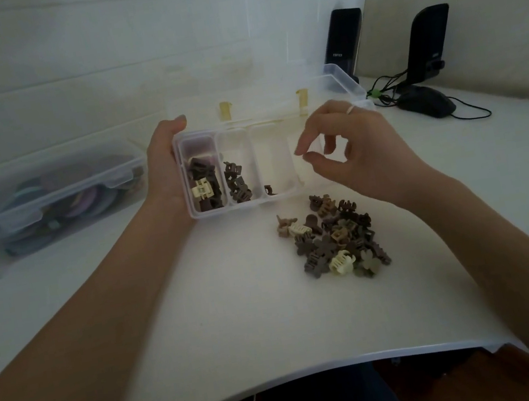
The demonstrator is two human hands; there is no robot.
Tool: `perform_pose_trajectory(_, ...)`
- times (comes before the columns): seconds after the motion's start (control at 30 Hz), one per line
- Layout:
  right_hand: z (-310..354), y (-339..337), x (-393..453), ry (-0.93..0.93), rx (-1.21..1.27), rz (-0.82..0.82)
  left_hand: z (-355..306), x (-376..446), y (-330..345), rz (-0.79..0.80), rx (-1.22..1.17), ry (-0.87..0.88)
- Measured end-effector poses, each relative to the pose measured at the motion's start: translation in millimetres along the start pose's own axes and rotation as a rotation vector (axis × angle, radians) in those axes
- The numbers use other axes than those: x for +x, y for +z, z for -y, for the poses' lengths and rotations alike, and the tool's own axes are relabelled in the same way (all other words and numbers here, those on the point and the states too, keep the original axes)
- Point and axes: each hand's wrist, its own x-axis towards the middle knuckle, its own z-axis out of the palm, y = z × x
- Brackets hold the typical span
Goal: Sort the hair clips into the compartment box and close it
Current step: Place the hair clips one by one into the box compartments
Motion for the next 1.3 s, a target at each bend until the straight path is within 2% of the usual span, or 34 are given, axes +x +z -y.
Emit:
perform_pose_trajectory(0.1,7.2,-1.5,-2.0,-0.035,0.138,0.160,0.4,0.4,-1.6,0.006,-0.001,0.009)
perform_pose_trajectory(0.2,7.8,3.3,-3.8,-0.013,0.137,0.330,-0.8,-1.0,-1.1,0.027,-0.020,-0.023)
perform_pose_trajectory(0.37,9.0,0.1,-4.0,0.010,0.198,0.358,-2.8,-2.0,-0.7,-0.013,-0.083,-0.007)
perform_pose_trajectory(0.53,8.5,7.7,-6.4,0.030,0.053,0.556,-0.6,-5.3,2.7,-0.018,-0.065,-0.011)
perform_pose_trajectory(0.67,10.7,7.7,-6.8,0.039,0.071,0.592,-1.8,-4.4,2.2,-0.024,-0.081,-0.008)
perform_pose_trajectory(0.8,12.6,11.0,-7.6,0.022,0.092,0.541,-0.6,-4.1,2.3,-0.047,-0.047,0.008)
perform_pose_trajectory(0.9,15.6,11.0,-7.2,0.050,0.240,0.482,-0.3,-5.9,3.6,-0.019,-0.048,0.004)
perform_pose_trajectory(1.07,17.4,10.9,-4.8,0.068,0.428,0.290,-4.1,-10.0,5.6,-0.005,-0.044,-0.009)
perform_pose_trajectory(1.17,14.6,13.9,-3.6,0.074,0.412,0.175,-2.8,-10.0,4.7,-0.001,-0.047,0.010)
perform_pose_trajectory(1.3,9.8,14.4,-1.7,0.052,0.281,-0.061,-2.7,-9.0,2.9,0.036,-0.081,-0.001)
